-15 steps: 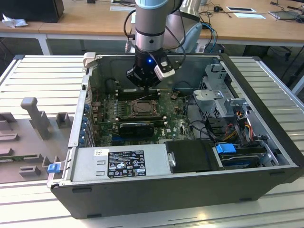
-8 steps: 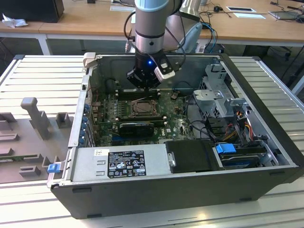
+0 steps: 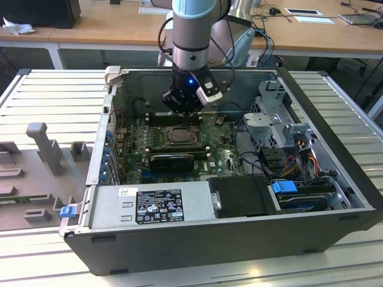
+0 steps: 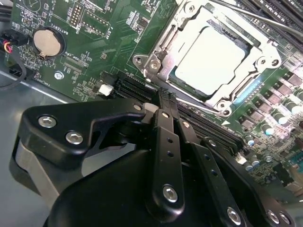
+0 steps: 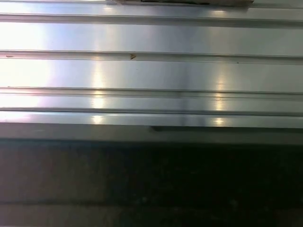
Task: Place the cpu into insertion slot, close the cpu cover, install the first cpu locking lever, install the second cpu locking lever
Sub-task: 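Install the first cpu locking lever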
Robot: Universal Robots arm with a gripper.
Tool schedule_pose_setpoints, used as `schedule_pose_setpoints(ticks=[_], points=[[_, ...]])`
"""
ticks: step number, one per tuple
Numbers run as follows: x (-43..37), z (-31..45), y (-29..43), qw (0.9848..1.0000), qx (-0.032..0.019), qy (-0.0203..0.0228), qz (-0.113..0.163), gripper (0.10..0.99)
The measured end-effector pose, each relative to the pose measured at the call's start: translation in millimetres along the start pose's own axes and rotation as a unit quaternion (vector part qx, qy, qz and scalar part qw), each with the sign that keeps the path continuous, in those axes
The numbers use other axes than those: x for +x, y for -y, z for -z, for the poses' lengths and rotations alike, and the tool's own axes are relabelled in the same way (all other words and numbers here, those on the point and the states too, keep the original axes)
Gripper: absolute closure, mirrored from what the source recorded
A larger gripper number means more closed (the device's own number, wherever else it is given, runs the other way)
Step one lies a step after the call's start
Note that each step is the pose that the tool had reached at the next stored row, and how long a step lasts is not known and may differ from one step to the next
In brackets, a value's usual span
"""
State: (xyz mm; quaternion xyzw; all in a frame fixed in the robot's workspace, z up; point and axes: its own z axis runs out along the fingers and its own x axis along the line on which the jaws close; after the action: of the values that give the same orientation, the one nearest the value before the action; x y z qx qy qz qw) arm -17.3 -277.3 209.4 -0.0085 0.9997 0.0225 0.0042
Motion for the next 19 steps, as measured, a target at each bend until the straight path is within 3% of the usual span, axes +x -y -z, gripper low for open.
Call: schedule_pose_setpoints(ticks=[10,14,17,19], points=[[-0.4,-5.8,-0.6,1.0000,0.0065,-0.0002,0.000,0.980],[-0.3,-7.9,-0.4,1.0000,0.0065,-0.0002,0.000,0.980],[-0.4,-8.1,-0.5,1.0000,0.0016,0.0000,0.001,0.980],[-0.5,-5.0,-0.8,1.0000,0.0012,0.0002,0.001,0.980]])
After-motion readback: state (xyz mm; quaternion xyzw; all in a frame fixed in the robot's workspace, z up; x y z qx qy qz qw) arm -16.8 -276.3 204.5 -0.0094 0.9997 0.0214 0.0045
